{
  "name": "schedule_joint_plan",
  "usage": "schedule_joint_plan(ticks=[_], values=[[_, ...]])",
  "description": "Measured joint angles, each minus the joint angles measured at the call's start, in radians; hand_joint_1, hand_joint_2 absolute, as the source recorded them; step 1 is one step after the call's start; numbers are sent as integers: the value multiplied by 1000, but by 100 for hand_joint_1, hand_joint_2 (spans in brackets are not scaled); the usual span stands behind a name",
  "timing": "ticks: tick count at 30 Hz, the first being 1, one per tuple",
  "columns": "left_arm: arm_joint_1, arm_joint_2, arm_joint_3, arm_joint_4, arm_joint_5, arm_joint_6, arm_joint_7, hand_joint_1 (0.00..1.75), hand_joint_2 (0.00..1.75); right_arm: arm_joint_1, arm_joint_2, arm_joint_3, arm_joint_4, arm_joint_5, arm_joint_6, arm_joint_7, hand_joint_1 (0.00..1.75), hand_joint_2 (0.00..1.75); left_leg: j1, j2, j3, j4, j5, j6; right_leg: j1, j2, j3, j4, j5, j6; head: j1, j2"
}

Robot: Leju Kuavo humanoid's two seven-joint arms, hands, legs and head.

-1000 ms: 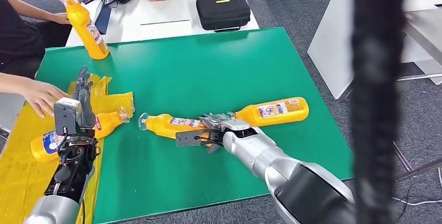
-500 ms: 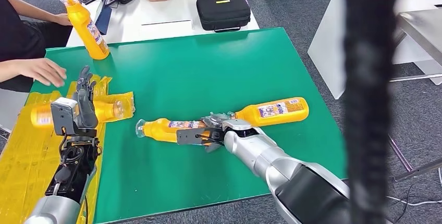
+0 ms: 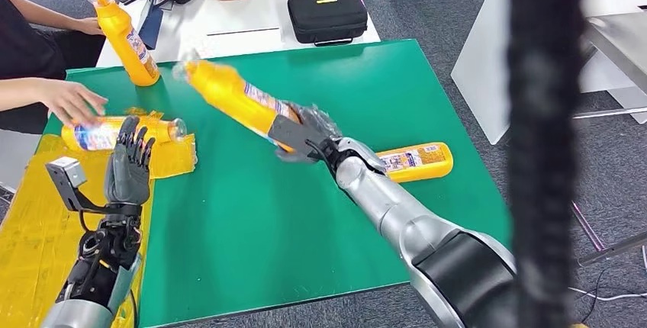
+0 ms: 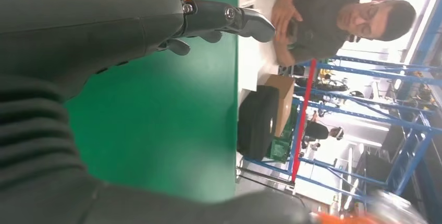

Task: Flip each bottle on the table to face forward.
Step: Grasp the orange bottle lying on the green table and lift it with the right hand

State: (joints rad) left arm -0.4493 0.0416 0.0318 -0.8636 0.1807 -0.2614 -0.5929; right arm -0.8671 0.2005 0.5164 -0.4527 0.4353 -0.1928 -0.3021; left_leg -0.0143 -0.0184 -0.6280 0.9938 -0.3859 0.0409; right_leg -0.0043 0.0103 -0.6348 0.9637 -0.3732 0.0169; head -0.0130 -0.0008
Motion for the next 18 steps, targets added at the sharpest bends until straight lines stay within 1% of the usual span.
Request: schedule_joint_plan(ticks=[6, 12, 15, 18], values=[[23, -13, 9, -1, 41, -44, 14, 0, 175, 17, 10, -32, -66, 2, -7, -14, 175, 175, 0, 0, -1, 0, 0, 0, 0, 0, -1, 0, 0, 0, 0, 0], [52, -63, 5, -37, 80, -98, 52, 0, 175, 32, 62, -29, -65, 24, -4, 14, 175, 175, 0, 0, -2, 0, 0, 0, 0, 0, -2, 0, 0, 0, 0, 0], [61, -83, 0, -58, 88, -104, 61, 0, 175, 35, 84, -28, -59, 26, -4, 18, 175, 175, 0, 0, -2, 0, 0, 0, 0, 0, -2, 0, 0, 0, 0, 0], [67, -93, -2, -74, 90, -104, 65, 0, 175, 35, 98, -27, -52, 28, 1, 21, 175, 175, 0, 0, -2, 0, 0, 0, 0, 0, -2, 0, 0, 0, 0, 0]])
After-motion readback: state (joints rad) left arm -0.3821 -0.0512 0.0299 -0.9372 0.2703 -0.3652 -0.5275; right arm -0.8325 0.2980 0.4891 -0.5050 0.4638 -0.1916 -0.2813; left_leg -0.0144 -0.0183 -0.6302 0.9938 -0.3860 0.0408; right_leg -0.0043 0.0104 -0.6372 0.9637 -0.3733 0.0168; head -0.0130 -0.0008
